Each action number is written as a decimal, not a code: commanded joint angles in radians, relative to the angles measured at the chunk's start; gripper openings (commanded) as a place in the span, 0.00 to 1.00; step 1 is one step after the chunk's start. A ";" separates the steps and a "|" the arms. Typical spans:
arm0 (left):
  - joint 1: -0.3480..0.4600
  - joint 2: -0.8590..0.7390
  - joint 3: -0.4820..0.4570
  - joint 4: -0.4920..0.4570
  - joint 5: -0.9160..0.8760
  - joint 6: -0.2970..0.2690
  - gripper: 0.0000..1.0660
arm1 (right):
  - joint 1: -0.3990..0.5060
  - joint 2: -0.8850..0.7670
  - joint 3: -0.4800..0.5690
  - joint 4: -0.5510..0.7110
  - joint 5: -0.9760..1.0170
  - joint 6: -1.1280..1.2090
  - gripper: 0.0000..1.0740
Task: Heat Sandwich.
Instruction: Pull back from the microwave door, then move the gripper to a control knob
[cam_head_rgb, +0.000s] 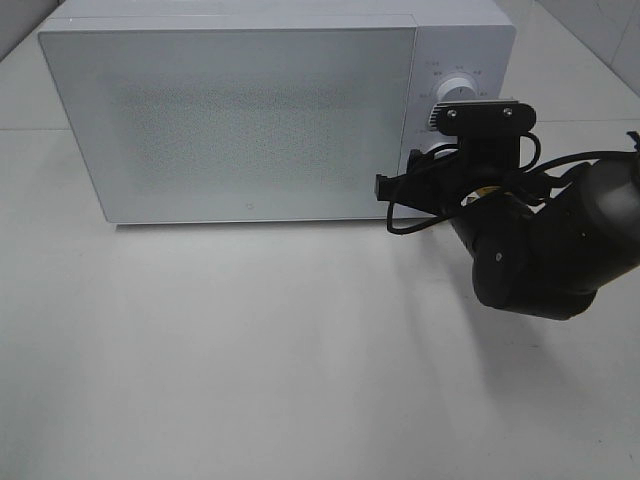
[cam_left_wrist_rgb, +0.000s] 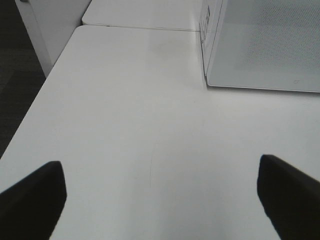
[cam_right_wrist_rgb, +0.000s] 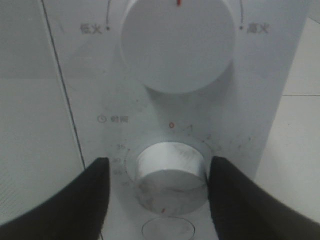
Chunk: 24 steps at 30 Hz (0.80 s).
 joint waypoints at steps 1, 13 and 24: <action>0.002 -0.026 0.003 0.000 -0.005 0.001 0.92 | -0.006 -0.001 -0.008 -0.012 -0.006 0.002 0.38; 0.002 -0.026 0.003 0.000 -0.005 0.001 0.92 | -0.006 -0.001 -0.008 -0.012 -0.008 0.001 0.11; 0.002 -0.026 0.003 0.000 -0.005 0.001 0.92 | -0.006 -0.001 -0.008 -0.012 -0.009 0.002 0.10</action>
